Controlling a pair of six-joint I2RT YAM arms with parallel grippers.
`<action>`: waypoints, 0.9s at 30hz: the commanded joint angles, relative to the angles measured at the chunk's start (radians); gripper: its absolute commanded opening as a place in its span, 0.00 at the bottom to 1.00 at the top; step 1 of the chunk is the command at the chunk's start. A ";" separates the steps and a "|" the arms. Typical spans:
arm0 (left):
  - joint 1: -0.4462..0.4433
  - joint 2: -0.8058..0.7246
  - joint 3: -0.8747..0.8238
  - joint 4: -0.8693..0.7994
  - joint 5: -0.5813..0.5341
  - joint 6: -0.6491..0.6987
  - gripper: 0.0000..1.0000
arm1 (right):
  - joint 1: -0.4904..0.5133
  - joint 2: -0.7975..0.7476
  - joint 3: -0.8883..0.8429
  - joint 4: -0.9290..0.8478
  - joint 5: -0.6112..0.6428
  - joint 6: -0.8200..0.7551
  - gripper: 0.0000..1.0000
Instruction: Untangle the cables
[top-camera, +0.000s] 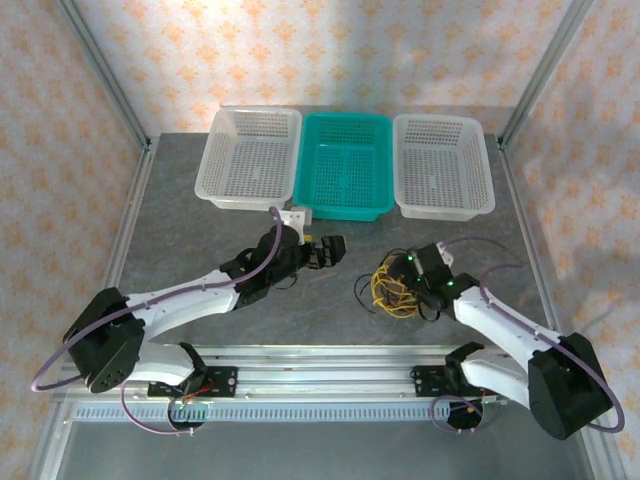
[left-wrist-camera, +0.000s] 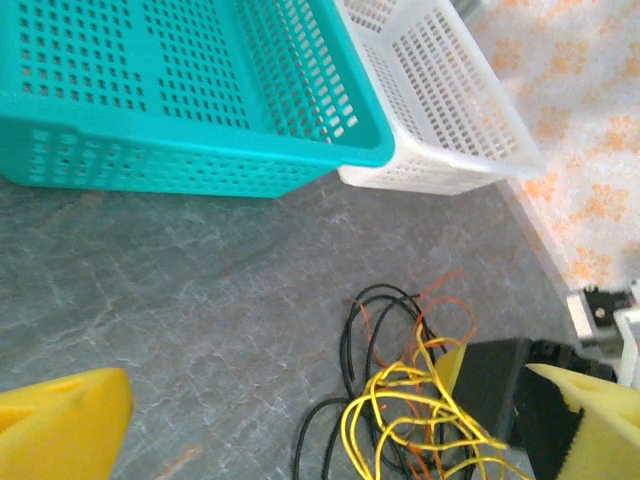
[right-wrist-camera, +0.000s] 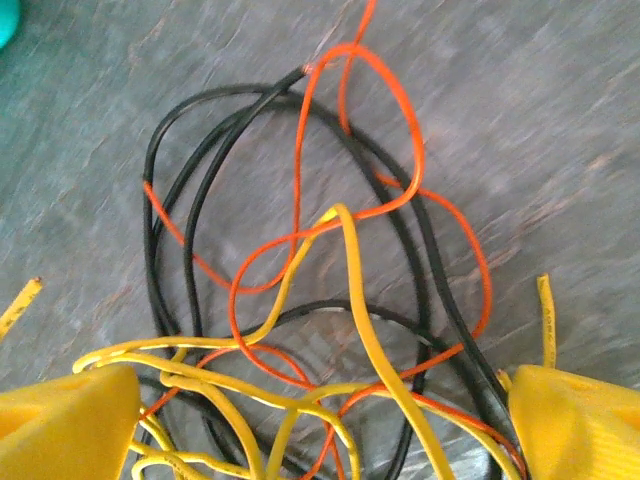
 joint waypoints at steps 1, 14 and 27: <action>0.030 -0.047 -0.035 -0.034 0.015 -0.015 0.99 | 0.054 -0.004 -0.035 0.109 -0.022 0.167 0.82; 0.129 -0.195 -0.082 -0.148 -0.020 -0.019 0.99 | 0.293 0.318 0.196 0.398 -0.038 0.250 0.63; 0.160 -0.173 -0.079 -0.193 -0.002 0.000 0.99 | 0.362 0.309 0.330 0.211 0.162 0.050 0.74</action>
